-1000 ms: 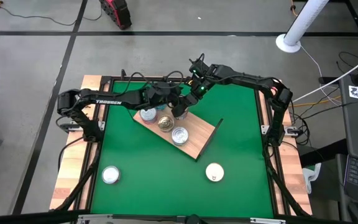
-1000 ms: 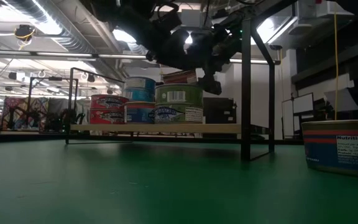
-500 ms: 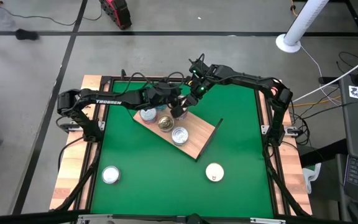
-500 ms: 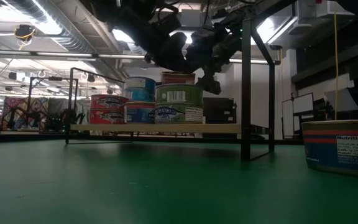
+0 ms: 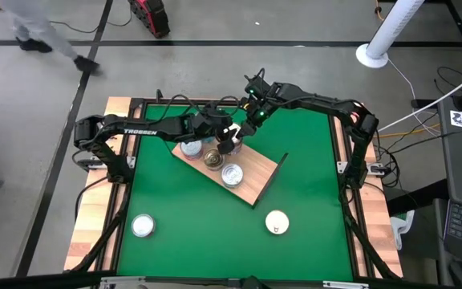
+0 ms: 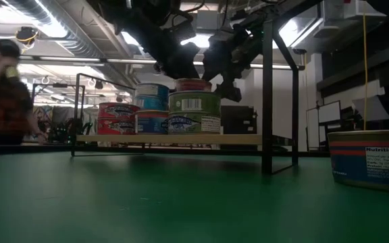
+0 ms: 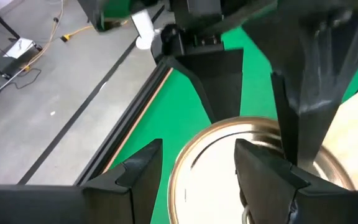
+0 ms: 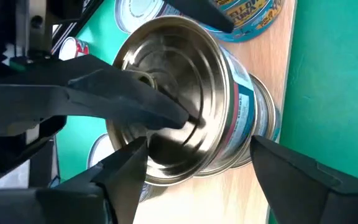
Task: Stack canned seafood by type on shelf
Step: Stack the blue and pink tuna can on top of the blue and pink tuna can on the shelf
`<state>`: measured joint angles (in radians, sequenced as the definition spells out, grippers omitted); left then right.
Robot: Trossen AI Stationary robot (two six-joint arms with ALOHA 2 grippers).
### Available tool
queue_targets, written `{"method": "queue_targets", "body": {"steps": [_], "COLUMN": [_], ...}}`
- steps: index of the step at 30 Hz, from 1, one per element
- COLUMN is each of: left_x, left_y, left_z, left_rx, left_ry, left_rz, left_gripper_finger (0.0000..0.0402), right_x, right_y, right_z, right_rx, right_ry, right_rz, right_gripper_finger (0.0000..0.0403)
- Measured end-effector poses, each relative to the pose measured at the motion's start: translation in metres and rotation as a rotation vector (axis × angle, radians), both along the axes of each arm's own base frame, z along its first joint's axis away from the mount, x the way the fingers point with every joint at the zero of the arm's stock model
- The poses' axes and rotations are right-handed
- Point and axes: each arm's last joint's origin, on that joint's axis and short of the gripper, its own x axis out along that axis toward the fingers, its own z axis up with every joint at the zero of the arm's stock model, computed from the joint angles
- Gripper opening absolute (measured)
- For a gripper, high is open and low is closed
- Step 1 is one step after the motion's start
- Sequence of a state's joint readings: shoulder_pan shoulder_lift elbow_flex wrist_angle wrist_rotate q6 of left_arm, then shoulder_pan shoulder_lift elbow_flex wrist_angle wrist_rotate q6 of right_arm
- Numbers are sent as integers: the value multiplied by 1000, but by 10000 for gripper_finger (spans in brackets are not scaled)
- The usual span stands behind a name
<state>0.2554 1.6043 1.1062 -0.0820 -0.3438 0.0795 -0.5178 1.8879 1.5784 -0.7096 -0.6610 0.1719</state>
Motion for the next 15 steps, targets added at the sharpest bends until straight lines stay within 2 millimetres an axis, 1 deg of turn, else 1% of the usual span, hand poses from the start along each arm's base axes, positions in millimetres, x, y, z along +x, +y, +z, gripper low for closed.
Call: {"method": "queue_targets", "body": {"steps": [11,15], "left_x": [0,0], "left_y": [0,0], "left_z": [-1,-1], "left_rx": [-4,-5], "left_ry": [4,4], "left_rz": [1,1], "left_gripper_finger": [196,196], "right_x": [-4,-7], "right_y": [1,-1], "right_z": [6,19], "right_rx": [-55,-169], "right_ry": [10,64], "right_rz": [-2,1], "right_gripper_finger": [280,280]}}
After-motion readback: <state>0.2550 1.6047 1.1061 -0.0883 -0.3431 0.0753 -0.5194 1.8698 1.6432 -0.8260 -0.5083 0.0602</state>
